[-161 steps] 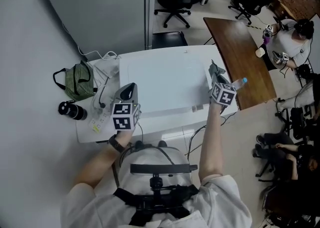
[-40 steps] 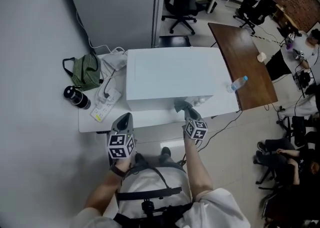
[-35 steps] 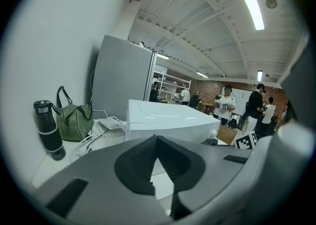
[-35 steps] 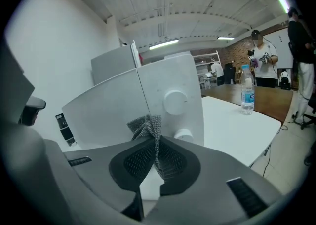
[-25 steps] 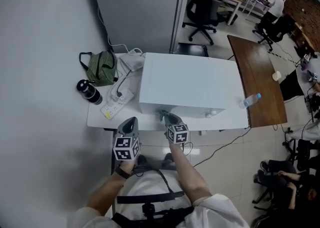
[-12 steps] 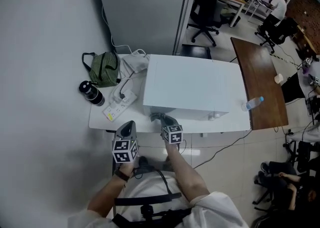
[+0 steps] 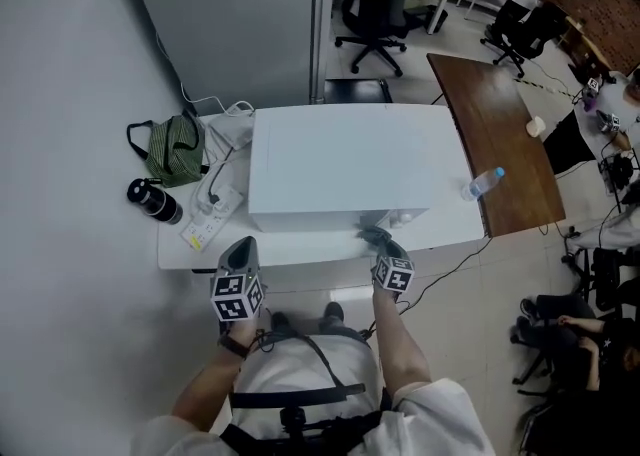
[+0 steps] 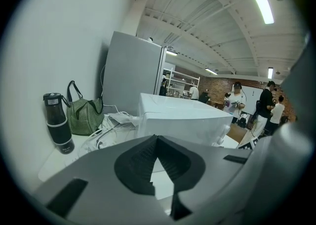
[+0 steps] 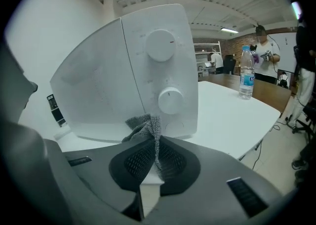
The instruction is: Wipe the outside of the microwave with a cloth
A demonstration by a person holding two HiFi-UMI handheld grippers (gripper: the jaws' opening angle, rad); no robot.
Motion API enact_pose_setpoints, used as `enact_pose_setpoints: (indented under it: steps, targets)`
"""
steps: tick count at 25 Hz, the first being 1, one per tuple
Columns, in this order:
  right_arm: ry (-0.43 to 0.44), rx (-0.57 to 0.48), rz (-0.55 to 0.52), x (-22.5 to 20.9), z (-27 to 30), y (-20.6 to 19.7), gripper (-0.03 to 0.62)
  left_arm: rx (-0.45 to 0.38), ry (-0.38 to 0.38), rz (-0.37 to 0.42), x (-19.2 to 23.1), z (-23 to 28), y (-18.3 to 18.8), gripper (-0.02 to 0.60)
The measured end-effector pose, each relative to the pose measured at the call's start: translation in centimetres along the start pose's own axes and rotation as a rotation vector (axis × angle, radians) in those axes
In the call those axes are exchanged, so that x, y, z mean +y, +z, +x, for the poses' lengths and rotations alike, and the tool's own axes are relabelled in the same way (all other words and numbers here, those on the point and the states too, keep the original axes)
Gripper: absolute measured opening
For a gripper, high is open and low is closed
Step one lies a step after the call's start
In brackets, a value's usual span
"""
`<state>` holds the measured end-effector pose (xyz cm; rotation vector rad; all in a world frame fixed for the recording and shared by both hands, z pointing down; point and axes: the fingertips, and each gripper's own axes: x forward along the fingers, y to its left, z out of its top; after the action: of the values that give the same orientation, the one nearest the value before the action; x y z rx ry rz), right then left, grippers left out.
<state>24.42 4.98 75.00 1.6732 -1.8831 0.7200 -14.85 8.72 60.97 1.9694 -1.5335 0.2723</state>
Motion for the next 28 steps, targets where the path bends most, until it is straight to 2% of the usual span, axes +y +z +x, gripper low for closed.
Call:
enact_pose_setpoints:
  steps: [2, 5, 8, 11, 14, 16, 18, 20, 22, 25, 28]
  targets:
    - [0.029, 0.007, -0.01, 1.3, 1.0, -0.4, 0.011, -0.005, -0.003, 0.005, 0.0, 0.4, -0.1, 0.012]
    - [0.107, 0.013, -0.041, 6.3, 3.1, -0.2, 0.011, -0.019, 0.006, 0.004, 1.2, 0.5, 0.2, 0.012]
    - [0.245, 0.065, -0.122, 14.5, 3.9, -1.2, 0.011, -0.023, 0.059, -0.05, 3.0, -1.9, -0.8, 0.012]
    - [0.419, 0.105, -0.253, 25.7, 3.9, -2.5, 0.011, -0.037, 0.094, -0.1, 5.9, -4.2, -1.5, 0.012]
    - [0.593, 0.099, -0.474, 38.6, 2.3, -3.6, 0.011, -0.054, 0.107, -0.13, 9.8, -6.5, -2.2, 0.012]
    - [0.644, 0.078, -0.651, 45.1, 1.0, -3.6, 0.011, -0.064, 0.114, -0.154, 12.7, -8.2, -2.8, 0.012]
    - [0.632, 0.034, -0.848, 49.6, -0.2, -1.7, 0.011, -0.074, 0.109, -0.174, 15.6, -9.7, -3.4, 0.012]
    - [0.617, -0.025, -1.071, 54.0, -1.6, 2.0, 0.011, -0.092, 0.097, -0.182, 18.6, -11.0, -3.4, 0.012]
    - [0.614, -0.042, -1.288, 58.0, -3.1, 6.2, 0.011, -0.118, 0.09, -0.192, 21.2, -11.8, -3.3, 0.012]
    - [0.582, 0.024, -1.563, 61.8, -3.4, 11.8, 0.011, -0.155, 0.088, -0.226, 23.7, -11.8, -2.7, 0.012]
    - [0.592, 0.182, -1.718, 63.5, -0.2, 15.1, 0.011, -0.183, 0.091, -0.261, 25.2, -11.0, -1.6, 0.012]
